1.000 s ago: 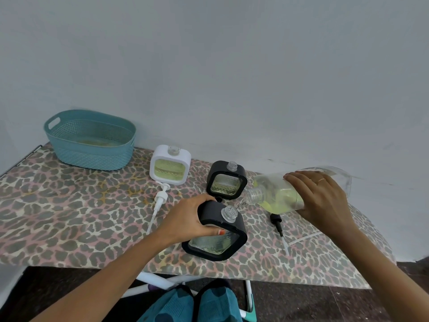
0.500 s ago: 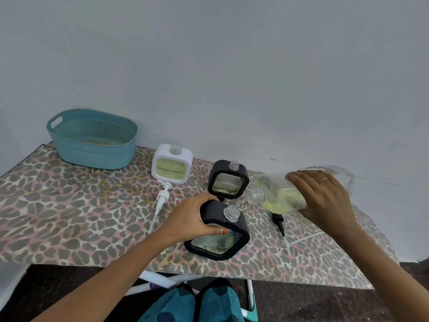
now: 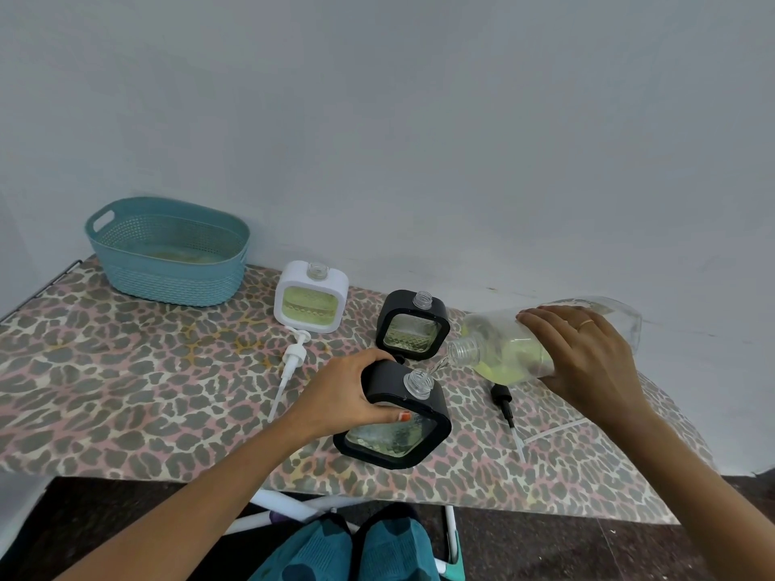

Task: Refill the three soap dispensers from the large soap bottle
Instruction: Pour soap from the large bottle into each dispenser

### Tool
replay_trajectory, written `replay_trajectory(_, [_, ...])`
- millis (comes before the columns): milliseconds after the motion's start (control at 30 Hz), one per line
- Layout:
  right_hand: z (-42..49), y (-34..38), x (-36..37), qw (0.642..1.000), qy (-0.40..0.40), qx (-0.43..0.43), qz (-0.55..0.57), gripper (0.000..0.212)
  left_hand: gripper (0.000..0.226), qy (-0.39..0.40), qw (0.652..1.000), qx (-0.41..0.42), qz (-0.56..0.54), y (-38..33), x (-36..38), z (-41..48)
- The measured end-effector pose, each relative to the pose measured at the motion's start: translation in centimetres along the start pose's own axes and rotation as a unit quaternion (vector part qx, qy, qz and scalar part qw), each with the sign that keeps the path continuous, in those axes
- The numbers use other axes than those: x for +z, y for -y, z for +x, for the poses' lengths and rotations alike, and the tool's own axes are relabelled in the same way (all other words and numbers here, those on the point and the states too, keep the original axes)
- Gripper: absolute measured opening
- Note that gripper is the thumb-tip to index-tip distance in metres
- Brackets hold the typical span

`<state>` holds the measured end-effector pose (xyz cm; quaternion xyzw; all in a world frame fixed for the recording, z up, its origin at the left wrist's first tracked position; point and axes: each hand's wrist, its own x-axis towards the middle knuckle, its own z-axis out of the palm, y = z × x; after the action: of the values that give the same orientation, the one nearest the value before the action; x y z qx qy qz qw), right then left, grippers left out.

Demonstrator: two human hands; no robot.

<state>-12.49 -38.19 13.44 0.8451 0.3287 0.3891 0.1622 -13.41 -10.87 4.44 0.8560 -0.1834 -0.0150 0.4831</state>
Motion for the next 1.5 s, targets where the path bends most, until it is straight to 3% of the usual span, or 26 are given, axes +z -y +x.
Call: replay_trajectory(1500, [0.07, -0.44, 0.07, 1.000, 0.015, -0.011, -0.012, 0.062, 0.055, -0.008, 1.000, 0.000, -0.011, -0.19, 0.17, 0.10])
